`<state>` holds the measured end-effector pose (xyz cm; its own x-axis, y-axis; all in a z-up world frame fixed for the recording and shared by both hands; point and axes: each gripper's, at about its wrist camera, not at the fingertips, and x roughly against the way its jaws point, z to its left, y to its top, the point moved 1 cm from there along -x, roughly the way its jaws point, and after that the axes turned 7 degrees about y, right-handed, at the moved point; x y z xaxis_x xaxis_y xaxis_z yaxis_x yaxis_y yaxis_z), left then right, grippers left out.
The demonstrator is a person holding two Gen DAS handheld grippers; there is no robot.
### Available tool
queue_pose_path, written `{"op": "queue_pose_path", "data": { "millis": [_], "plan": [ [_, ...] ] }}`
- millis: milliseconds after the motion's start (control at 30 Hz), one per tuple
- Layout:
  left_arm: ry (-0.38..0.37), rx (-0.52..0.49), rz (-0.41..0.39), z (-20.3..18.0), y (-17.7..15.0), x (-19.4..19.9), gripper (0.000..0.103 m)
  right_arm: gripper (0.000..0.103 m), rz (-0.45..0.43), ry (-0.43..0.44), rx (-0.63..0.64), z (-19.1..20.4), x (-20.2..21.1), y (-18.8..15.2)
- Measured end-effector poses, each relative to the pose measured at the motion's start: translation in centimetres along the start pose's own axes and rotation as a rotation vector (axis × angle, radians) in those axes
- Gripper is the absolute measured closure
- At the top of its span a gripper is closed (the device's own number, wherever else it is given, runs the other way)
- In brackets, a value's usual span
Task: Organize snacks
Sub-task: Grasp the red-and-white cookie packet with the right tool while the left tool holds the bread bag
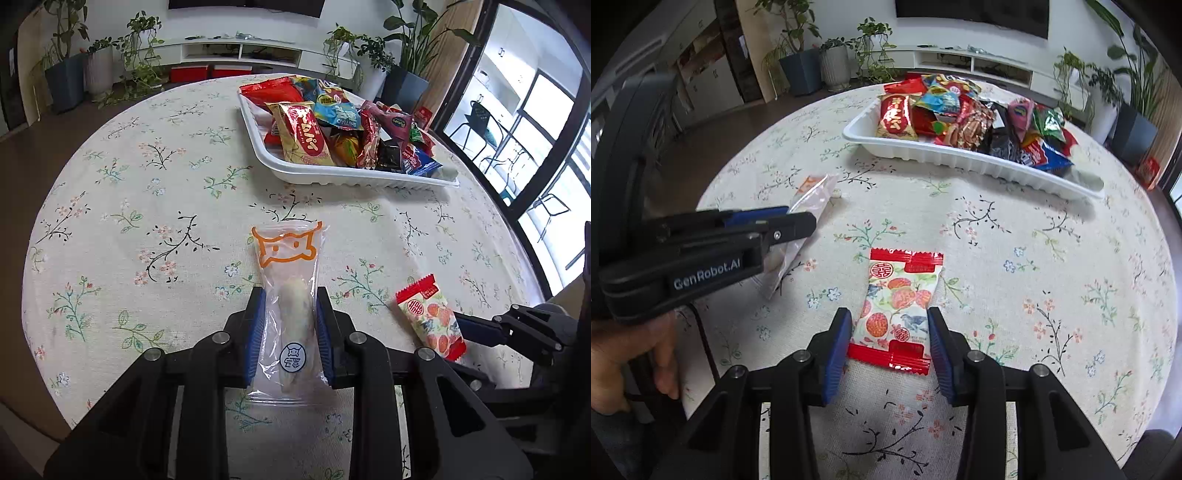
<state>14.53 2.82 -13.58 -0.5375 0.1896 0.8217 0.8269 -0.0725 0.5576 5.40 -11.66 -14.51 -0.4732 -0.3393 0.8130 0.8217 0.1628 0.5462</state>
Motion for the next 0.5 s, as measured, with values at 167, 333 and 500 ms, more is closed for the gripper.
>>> {"op": "queue_pose_path", "data": {
  "millis": [167,333,500],
  "plan": [
    [-0.016,0.008,-0.009,0.9,-0.5,0.3,0.079,0.059,-0.036,0.035,-0.051,-1.4,1.5,-0.1],
    [-0.026,0.008,-0.016,1.0,-0.7,0.6,0.079,0.059,-0.084,0.047,-0.076,-2.5,2.9,-0.2],
    [-0.051,0.031,-0.022,1.0,-0.9,1.3,0.079,0.059,-0.094,0.052,-0.112,-4.2,3.3,-1.0]
  ]
}}
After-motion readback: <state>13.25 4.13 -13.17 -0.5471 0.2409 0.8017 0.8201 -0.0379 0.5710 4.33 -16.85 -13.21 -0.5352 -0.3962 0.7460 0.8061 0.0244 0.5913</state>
